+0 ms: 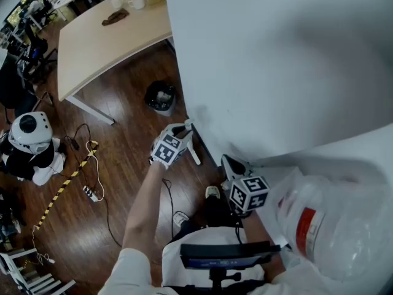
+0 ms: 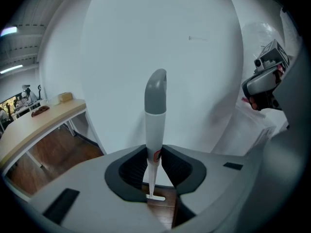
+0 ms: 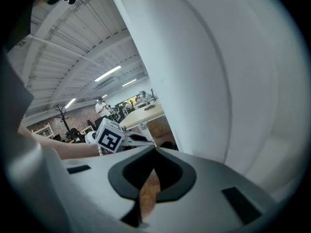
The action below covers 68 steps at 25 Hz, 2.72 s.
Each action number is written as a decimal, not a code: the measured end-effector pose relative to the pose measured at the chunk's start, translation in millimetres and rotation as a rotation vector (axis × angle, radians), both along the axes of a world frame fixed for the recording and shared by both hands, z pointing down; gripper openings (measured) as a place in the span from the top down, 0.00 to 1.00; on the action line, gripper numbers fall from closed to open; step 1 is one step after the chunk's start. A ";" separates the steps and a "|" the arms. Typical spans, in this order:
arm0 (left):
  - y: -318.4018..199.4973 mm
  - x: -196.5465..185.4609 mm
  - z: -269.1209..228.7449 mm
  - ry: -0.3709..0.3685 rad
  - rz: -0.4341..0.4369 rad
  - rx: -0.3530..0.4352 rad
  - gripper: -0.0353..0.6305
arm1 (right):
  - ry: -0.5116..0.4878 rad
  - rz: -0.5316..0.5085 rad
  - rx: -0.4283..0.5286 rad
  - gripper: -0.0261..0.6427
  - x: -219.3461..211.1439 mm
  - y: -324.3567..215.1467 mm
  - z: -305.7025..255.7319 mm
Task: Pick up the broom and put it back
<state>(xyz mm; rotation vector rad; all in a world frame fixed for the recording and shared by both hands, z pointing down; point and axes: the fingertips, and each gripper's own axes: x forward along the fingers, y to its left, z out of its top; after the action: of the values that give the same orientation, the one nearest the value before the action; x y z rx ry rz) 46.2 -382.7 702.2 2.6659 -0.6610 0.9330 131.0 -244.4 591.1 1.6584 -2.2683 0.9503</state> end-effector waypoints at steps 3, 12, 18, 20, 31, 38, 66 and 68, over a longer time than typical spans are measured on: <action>-8.7 11.8 3.5 0.003 0.009 -0.007 0.80 | 0.000 0.009 -0.009 0.94 4.8 0.8 3.7; -30.2 46.3 8.7 0.004 0.010 -0.013 0.79 | -0.001 0.033 -0.015 0.94 14.3 1.1 4.8; -35.2 58.6 8.6 0.058 -0.038 -0.036 0.79 | 0.004 0.040 -0.017 0.94 18.6 3.6 3.1; -35.2 61.7 8.3 0.077 -0.049 -0.042 0.78 | 0.004 0.038 -0.016 0.94 19.0 5.4 2.8; -32.4 46.3 -36.7 0.206 -0.128 -0.023 0.72 | 0.010 0.005 -0.001 0.94 10.3 0.2 -9.6; 23.2 -25.5 -105.5 0.364 -0.230 0.016 0.76 | 0.025 -0.018 0.057 0.94 -13.0 -1.9 -38.3; 293.5 -209.6 -191.1 0.509 -0.649 0.069 0.94 | -0.001 -0.299 0.101 0.94 -176.2 141.0 -72.6; 312.9 -194.4 -192.1 0.514 -0.661 0.068 0.94 | -0.006 -0.318 0.114 0.94 -165.4 162.9 -73.8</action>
<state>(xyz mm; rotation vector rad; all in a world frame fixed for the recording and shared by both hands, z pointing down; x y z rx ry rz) -148.3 -69.8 510.2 2.3122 -1.3139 0.0489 -34.4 -81.5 517.3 1.2762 -2.5304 0.7650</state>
